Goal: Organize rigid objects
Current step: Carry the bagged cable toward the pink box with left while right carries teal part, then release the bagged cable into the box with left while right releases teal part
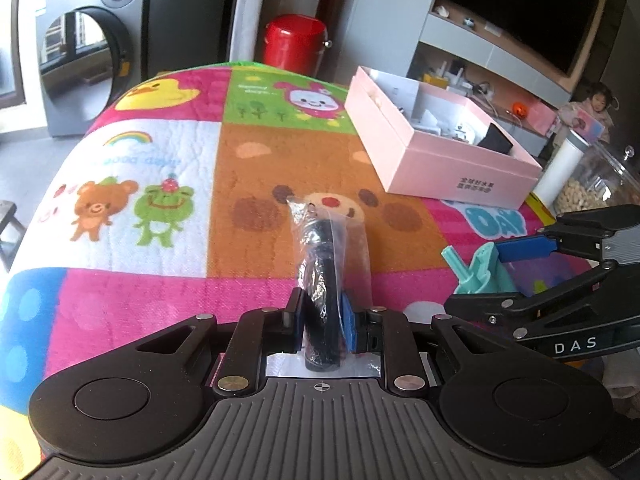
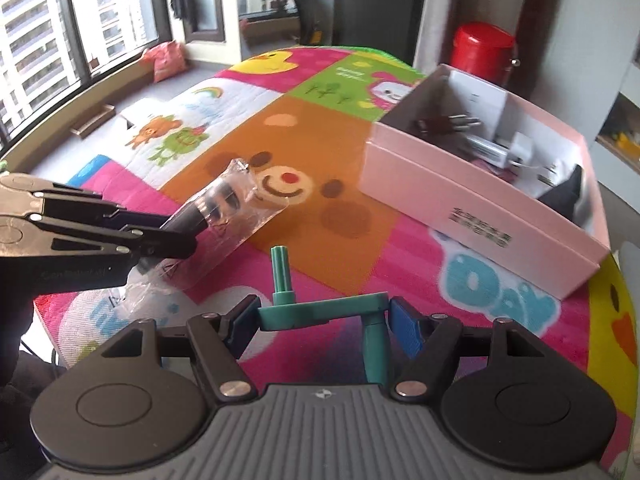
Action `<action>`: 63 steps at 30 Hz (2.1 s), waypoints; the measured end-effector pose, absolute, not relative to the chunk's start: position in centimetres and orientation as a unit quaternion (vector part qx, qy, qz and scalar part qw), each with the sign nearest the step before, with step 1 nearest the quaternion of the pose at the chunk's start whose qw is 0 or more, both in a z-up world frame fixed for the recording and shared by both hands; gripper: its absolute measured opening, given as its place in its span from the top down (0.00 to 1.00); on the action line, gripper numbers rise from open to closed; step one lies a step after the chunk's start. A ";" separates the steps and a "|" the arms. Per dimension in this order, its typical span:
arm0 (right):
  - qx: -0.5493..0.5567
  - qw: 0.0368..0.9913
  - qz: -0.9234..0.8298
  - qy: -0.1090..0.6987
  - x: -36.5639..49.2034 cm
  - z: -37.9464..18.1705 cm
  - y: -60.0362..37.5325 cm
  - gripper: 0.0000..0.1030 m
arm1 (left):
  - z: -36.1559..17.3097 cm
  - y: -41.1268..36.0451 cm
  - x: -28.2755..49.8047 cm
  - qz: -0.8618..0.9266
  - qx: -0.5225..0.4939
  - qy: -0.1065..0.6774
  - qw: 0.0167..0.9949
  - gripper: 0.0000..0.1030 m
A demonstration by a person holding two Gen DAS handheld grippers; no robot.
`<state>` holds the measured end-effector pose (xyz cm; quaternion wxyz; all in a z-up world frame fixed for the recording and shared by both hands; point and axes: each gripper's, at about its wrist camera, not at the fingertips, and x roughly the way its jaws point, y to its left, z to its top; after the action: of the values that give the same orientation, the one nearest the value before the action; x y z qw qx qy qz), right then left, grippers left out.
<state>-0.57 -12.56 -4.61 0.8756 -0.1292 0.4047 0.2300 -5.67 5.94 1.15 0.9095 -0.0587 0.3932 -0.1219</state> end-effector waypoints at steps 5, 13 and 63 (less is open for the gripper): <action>-0.133 0.872 0.235 0.408 -0.2 -4.5 -12.3 0.32 | 1.0 6.1 -5.7 -0.122 -0.059 0.394 0.909 0.78; -0.120 0.870 0.237 0.415 0.6 -4.5 -12.9 0.32 | 1.5 5.2 -6.2 -0.117 -0.040 0.396 0.910 0.78; 0.049 0.931 0.092 0.350 3.4 -4.7 -22.0 0.31 | 2.0 2.9 -0.1 -0.124 0.013 0.358 0.925 0.76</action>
<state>3.39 -21.96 -4.66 0.9310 0.0487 0.3499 0.0919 -0.07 2.90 2.00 0.9252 0.0132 0.3583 -0.1242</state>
